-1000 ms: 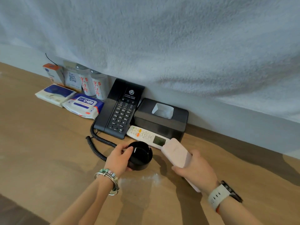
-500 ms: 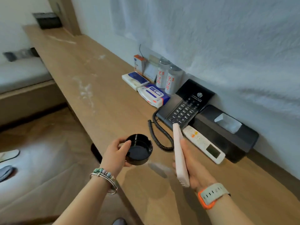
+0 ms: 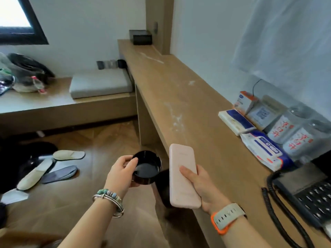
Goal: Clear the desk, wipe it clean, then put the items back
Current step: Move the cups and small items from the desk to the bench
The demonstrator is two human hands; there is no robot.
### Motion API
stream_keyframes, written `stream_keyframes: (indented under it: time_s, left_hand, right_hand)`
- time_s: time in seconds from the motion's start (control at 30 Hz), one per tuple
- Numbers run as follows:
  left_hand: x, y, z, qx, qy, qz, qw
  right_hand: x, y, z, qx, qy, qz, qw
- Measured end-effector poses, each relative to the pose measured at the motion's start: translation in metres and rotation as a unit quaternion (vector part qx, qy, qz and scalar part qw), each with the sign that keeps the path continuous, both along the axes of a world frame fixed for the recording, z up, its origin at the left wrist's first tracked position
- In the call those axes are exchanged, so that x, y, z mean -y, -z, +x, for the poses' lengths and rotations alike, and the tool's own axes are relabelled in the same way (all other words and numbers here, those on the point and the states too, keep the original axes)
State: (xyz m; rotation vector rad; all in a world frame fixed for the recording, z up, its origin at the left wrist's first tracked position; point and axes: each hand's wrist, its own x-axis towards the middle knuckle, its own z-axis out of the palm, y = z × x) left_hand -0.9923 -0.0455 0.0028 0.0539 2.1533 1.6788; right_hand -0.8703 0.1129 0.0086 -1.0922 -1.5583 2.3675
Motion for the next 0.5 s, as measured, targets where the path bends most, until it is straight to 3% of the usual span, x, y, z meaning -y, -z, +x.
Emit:
stream_keyframes:
  time_s: [0.27,0.5]
  left_hand:
    - [0.063,0.007,-0.125,0.020,-0.064,0.000,0.998]
    - [0.058,0.017,-0.213,0.049,-0.109,0.017,0.993]
  right_hand:
    - [0.042,0.008,-0.140,0.012,-0.078,0.038,0.996]
    - [0.032,0.018,-0.245,0.021,-0.131,0.060,0.989]
